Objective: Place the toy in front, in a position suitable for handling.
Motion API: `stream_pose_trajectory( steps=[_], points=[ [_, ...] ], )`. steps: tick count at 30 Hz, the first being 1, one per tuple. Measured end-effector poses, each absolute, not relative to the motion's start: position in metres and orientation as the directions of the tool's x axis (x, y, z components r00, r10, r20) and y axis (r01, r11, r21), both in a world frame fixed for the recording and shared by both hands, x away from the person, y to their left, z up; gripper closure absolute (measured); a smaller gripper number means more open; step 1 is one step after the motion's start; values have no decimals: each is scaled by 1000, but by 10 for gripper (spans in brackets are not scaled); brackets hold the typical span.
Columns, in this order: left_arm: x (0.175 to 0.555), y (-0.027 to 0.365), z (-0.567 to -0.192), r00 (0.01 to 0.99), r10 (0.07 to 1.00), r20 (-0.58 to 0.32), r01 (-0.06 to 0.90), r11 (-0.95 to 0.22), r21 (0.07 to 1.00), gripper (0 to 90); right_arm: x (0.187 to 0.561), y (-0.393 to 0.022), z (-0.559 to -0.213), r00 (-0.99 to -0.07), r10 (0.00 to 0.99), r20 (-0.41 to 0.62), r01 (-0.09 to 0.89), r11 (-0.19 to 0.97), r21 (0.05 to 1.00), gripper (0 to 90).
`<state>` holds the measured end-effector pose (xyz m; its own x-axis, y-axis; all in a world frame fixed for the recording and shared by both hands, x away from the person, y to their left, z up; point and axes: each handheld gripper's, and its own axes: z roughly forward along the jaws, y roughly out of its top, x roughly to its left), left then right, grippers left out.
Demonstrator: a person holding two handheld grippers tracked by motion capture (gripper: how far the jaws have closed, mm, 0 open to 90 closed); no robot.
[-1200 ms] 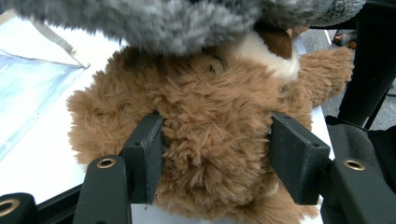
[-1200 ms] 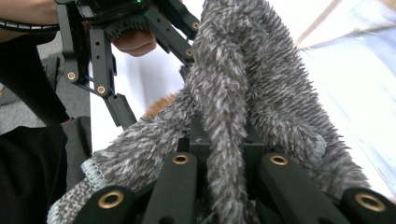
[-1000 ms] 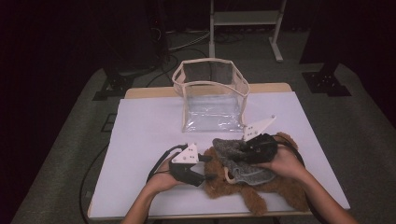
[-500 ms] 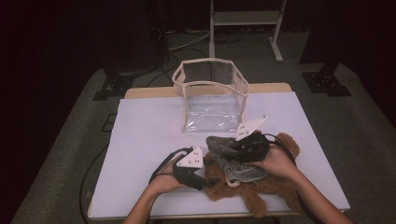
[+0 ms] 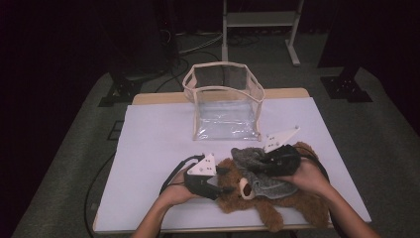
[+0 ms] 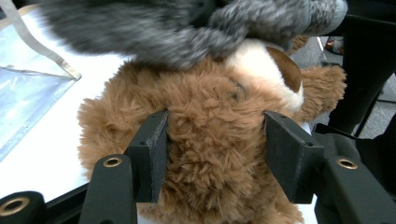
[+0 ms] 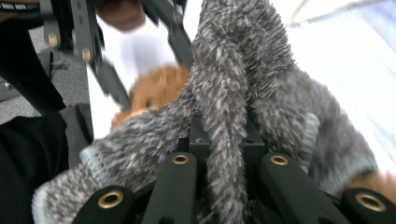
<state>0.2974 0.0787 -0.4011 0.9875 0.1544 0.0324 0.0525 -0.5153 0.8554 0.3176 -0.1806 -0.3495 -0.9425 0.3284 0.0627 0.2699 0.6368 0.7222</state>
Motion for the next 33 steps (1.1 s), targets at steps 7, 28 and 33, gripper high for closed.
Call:
stream_pose_trajectory(
  steps=[7, 28, 33],
  points=[
    [295, 81, -402, 990, 137, 42, 38, -533, 845, 425, 334, -144, -350, -951, 303, 59, 251, 647, 720, 802],
    [295, 79, -401, 992, 113, 57, 14, -546, 838, 426, 328, -148, -350, -953, 298, 52, 244, 653, 717, 802],
    [295, 82, -399, 989, 143, 41, 42, -536, 843, 387, 330, -160, -352, -940, 341, 27, 260, 659, 706, 802]
  ],
)
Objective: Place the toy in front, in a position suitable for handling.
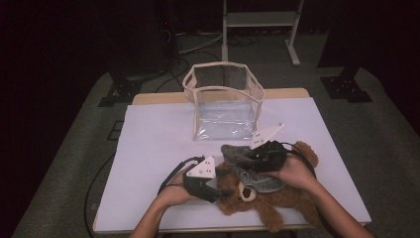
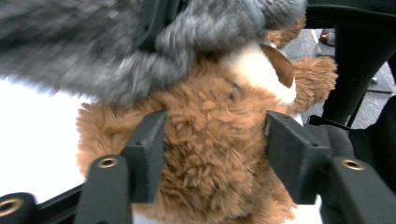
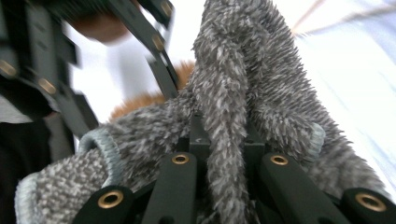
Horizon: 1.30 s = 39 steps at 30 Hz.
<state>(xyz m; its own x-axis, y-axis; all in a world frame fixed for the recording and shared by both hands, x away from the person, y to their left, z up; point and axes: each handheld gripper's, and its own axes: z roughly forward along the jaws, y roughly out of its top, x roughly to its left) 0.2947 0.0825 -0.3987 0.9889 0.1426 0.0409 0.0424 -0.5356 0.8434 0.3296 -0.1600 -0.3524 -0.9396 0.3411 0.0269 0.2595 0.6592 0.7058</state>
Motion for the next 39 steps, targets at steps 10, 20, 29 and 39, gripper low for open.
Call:
stream_pose_trajectory(
  steps=[10, 20, 29, 39],
  points=[
    [308, 74, -400, 977, 210, 32, 83, -514, 853, 425, 315, -188, -357, -924, 376, 70, 295, 586, 754, 803],
    [315, 79, -399, 970, 239, 40, 92, -518, 850, 420, 306, -199, -356, -919, 390, 56, 288, 570, 769, 803],
    [313, 77, -392, 977, 202, 69, 52, -536, 843, 424, 291, -212, -358, -912, 410, 19, 273, 573, 773, 802],
    [316, 80, -398, 977, 207, 55, 65, -535, 843, 436, 326, -207, -365, -886, 464, 19, 309, 557, 771, 804]
  ],
)
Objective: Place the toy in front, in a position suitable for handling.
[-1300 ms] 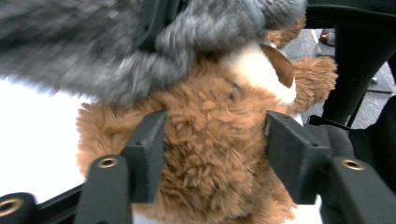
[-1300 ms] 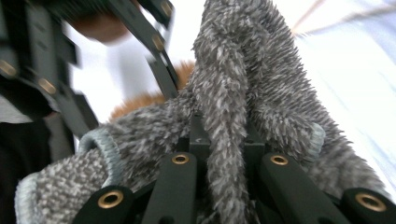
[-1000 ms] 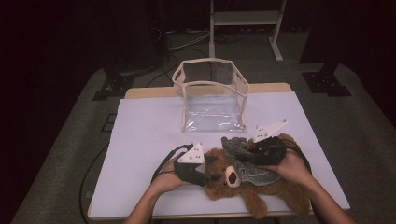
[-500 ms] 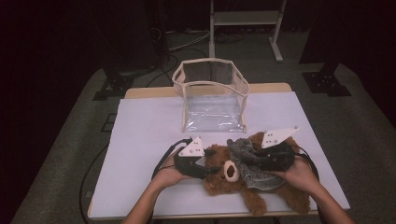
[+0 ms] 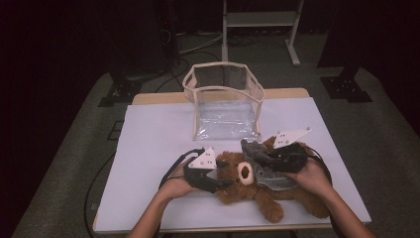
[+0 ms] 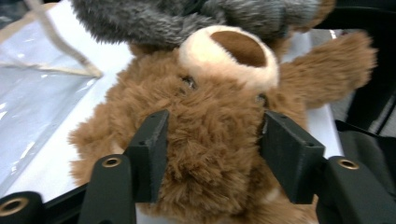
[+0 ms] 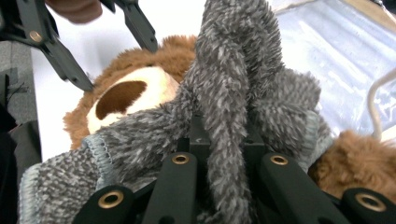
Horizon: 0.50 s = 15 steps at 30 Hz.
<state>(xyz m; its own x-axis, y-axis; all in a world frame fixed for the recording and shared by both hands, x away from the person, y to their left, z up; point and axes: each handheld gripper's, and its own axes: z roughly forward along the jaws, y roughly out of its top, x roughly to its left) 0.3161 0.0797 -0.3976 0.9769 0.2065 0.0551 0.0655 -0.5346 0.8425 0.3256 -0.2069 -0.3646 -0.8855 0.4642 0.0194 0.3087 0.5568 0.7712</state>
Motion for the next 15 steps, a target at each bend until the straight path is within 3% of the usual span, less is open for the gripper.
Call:
stream_pose_trajectory(
  steps=[8, 15],
  points=[
    [336, 75, -396, 953, 302, 22, 139, -500, 855, 450, 310, -183, -351, -923, 384, 15, 226, 511, 829, 808],
    [332, 76, -397, 974, 228, 4, 120, -526, 842, 445, 308, -196, -352, -920, 391, -19, 226, 570, 790, 805]
  ],
)
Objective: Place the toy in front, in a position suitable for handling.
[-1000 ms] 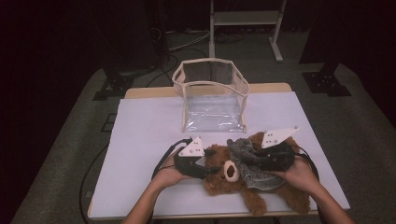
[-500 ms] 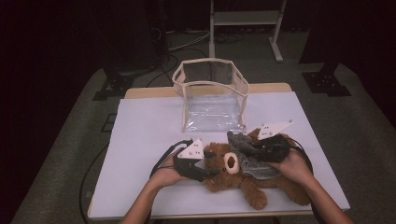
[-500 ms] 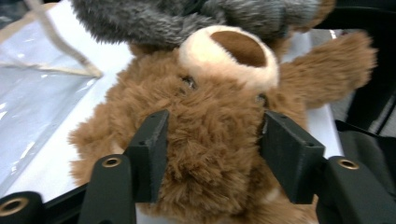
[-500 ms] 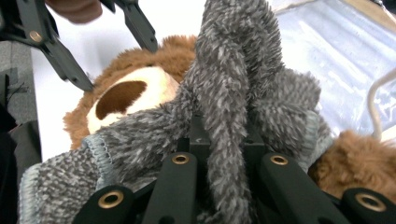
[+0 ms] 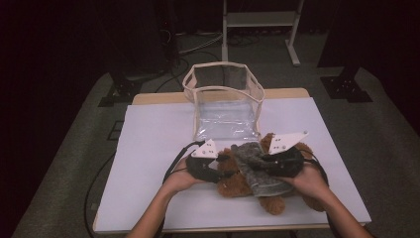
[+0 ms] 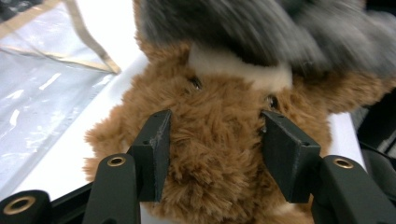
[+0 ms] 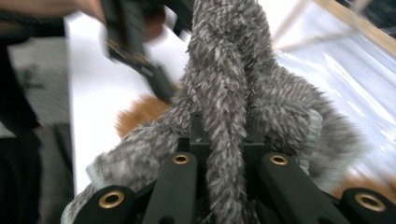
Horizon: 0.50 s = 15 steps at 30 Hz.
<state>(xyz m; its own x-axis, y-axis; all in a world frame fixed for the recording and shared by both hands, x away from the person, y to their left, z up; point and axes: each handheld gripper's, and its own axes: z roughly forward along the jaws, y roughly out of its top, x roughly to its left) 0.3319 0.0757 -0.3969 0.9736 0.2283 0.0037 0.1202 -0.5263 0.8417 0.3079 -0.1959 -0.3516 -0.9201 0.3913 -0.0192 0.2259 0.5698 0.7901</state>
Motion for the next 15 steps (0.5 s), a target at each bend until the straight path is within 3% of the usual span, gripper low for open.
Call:
stream_pose_trajectory(
  steps=[7, 15],
  points=[
    [322, 76, -394, 986, 168, 16, 81, -554, 829, 419, 318, -240, -345, -875, 484, -2, 295, 537, 790, 805],
    [331, 76, -376, 986, 166, -3, 88, -509, 856, 413, 302, -213, -364, -927, 371, 62, 285, 586, 759, 806]
  ],
)
